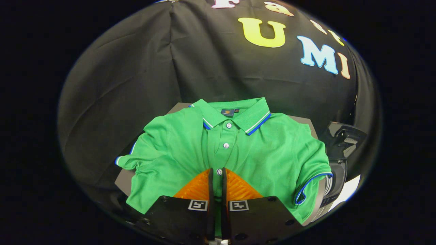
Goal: Put the clothes into the washing machine and then close the washing machine lid.
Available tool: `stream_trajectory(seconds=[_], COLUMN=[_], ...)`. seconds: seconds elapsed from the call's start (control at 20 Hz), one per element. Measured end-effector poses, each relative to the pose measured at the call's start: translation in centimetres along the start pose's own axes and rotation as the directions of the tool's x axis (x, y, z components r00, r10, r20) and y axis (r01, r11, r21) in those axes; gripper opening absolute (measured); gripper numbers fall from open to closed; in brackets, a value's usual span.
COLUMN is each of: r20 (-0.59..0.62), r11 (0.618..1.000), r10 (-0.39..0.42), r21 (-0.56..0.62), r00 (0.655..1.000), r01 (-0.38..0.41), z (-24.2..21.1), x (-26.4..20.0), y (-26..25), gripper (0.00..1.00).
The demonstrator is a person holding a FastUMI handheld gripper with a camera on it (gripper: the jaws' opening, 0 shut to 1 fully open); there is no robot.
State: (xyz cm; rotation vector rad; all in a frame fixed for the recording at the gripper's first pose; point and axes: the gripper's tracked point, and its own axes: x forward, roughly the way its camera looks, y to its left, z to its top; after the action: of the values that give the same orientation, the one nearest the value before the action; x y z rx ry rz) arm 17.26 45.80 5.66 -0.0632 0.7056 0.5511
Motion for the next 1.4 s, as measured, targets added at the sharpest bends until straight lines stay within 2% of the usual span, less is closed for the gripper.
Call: stream_trajectory(seconds=[0.2, 0.4, 0.7, 0.85, 1.05, 1.4], r20=[0.035, 0.145, 0.301, 0.375, 0.405, 0.429], r11=[1.000, 0.999, 0.994, 0.991, 0.997, 0.992], r10=[0.016, 0.038, 0.091, 0.094, 0.053, -0.049], r21=[0.025, 0.022, 0.031, 0.056, 0.028, 0.129], r00=[0.999, 0.989, 0.949, 0.922, 0.913, 0.902], r01=[-0.017, -0.042, -0.105, -0.124, -0.070, -0.008], z=[0.9, 5.1, 11.4, 12.9, 12.7, 11.3], x=[-0.9, -4.5, -10.4, -12.7, -14.3, -15.8], y=[0.1, -0.7, -3.6, -6.0, -10.7, -20.7], gripper=[0.09, 0.09, 0.09, 0.09, 0.09, 0.09])
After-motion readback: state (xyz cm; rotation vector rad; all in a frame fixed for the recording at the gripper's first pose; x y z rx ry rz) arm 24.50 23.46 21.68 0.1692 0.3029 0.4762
